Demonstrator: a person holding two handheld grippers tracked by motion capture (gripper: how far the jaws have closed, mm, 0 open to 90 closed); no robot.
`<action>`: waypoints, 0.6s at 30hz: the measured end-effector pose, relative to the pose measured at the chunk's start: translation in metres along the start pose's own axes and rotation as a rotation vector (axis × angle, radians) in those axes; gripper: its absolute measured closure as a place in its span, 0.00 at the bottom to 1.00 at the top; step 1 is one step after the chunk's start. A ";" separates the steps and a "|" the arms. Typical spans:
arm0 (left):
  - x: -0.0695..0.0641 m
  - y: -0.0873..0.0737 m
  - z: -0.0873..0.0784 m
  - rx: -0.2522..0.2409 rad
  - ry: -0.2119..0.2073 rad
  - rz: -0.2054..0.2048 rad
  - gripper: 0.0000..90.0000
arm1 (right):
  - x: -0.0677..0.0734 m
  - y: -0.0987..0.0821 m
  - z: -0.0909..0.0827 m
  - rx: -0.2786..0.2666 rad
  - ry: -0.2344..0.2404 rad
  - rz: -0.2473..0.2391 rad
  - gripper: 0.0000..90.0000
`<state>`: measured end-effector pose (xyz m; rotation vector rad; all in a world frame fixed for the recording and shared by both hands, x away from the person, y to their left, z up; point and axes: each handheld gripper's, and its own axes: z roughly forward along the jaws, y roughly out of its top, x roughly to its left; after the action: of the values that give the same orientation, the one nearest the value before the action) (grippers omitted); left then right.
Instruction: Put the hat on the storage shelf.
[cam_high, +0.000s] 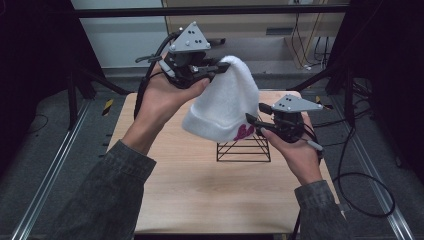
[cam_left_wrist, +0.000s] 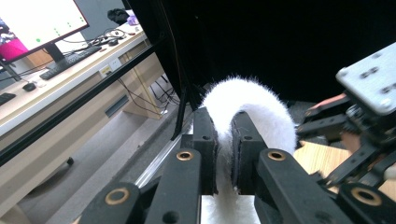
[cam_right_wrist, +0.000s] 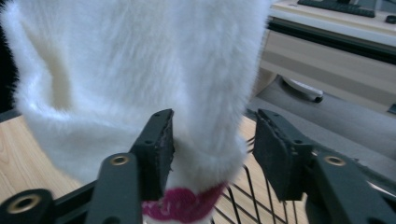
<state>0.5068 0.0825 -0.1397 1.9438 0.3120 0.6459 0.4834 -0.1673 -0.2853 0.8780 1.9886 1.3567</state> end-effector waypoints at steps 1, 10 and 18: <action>0.000 0.000 0.001 -0.002 0.000 -0.002 0.91 | 0.000 0.000 0.003 0.005 0.005 0.003 0.61; 0.007 0.000 0.008 -0.021 0.007 -0.023 0.91 | -0.018 0.004 0.003 -0.012 -0.018 0.017 0.93; 0.017 -0.006 0.026 -0.022 0.036 -0.042 0.91 | -0.037 0.009 -0.002 -0.008 -0.071 0.016 0.94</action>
<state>0.5353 0.0740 -0.1489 1.9016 0.3663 0.6552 0.5066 -0.1954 -0.2727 0.9271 1.9251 1.3234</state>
